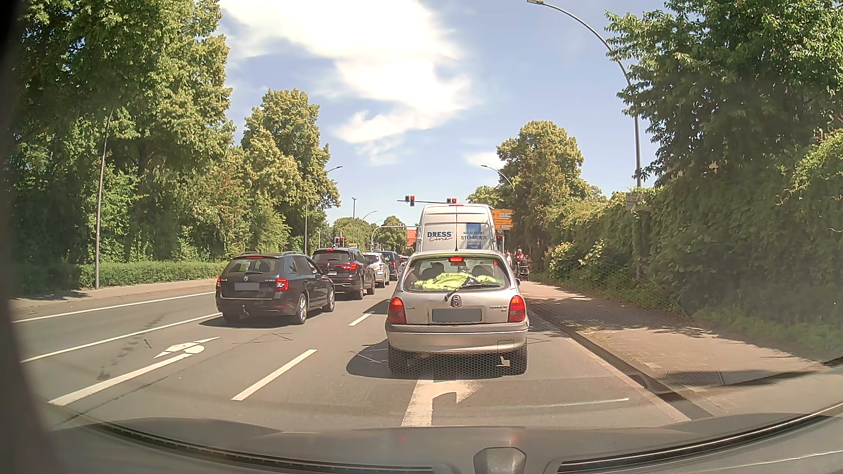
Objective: Follow the waypoints while adhering to traffic rules and regulations
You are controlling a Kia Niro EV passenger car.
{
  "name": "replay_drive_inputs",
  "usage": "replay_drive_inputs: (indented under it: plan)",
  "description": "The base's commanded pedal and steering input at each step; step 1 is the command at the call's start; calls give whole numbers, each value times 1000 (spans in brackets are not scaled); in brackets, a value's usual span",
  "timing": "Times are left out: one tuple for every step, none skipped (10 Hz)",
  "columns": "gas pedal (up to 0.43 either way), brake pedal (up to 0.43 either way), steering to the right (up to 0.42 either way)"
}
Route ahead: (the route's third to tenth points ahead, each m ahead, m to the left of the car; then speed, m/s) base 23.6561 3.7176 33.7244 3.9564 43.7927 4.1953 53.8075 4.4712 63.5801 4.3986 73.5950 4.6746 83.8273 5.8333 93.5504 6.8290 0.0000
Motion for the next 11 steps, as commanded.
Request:
replay_drive_inputs:
  plan:
    - [0,226,7]
    - [0,226,8]
    - [0,226,8]
    - [0,226,7]
    - [0,226,7]
    - [0,226,8]
    - [0,226,8]
    - [0,226,8]
    - [0,226,8]
    - [0,226,8]
    - [0,226,8]
